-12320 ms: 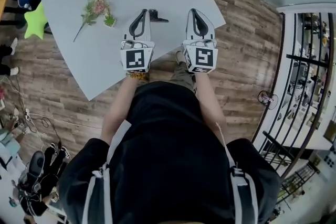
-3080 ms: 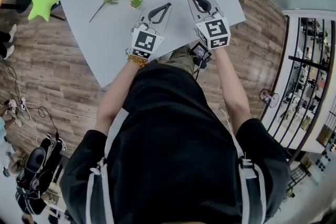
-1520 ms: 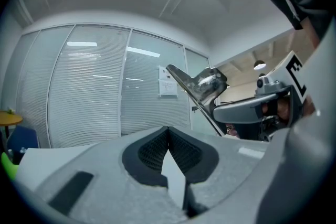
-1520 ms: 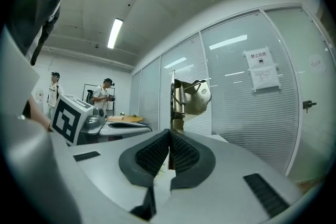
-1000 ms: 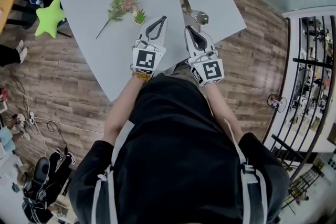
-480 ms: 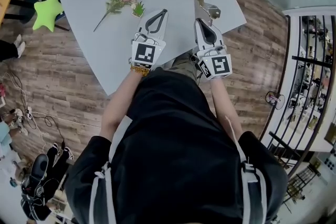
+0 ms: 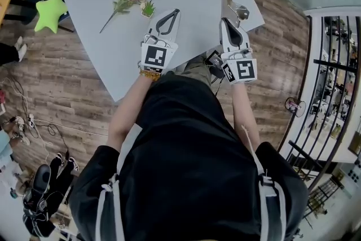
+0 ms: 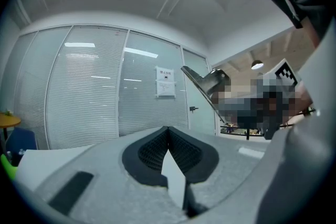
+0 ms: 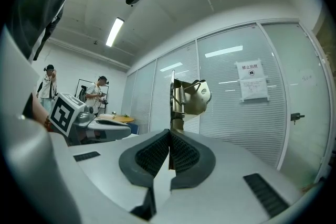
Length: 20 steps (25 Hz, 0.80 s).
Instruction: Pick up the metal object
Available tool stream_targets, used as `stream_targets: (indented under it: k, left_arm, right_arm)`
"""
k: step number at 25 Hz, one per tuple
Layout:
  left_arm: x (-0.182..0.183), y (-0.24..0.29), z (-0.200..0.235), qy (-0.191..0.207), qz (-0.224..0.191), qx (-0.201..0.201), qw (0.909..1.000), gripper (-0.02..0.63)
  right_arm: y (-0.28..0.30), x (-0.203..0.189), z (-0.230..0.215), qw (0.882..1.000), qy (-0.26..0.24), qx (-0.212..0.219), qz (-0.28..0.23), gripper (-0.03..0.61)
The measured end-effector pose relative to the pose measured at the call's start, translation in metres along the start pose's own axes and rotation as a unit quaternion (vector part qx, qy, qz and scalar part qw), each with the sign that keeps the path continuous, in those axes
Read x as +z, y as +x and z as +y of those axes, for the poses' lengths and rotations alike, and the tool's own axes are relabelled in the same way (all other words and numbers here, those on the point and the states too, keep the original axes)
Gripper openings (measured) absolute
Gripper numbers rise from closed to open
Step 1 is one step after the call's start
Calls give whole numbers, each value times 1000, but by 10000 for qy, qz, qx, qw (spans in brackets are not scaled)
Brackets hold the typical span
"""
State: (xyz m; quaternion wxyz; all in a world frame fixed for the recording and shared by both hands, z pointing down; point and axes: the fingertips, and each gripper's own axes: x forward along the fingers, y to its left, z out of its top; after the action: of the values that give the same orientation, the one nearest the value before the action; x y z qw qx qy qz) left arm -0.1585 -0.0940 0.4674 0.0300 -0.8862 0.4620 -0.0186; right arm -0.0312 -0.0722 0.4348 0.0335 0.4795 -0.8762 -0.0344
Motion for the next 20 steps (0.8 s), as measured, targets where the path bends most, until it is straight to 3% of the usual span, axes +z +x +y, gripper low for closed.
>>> stream_targets:
  k: [20]
  left_arm:
    - [-5, 1, 2, -65, 34, -14, 10000, 5]
  right_arm:
    - [2, -9, 7, 9999, -29, 36, 119, 0]
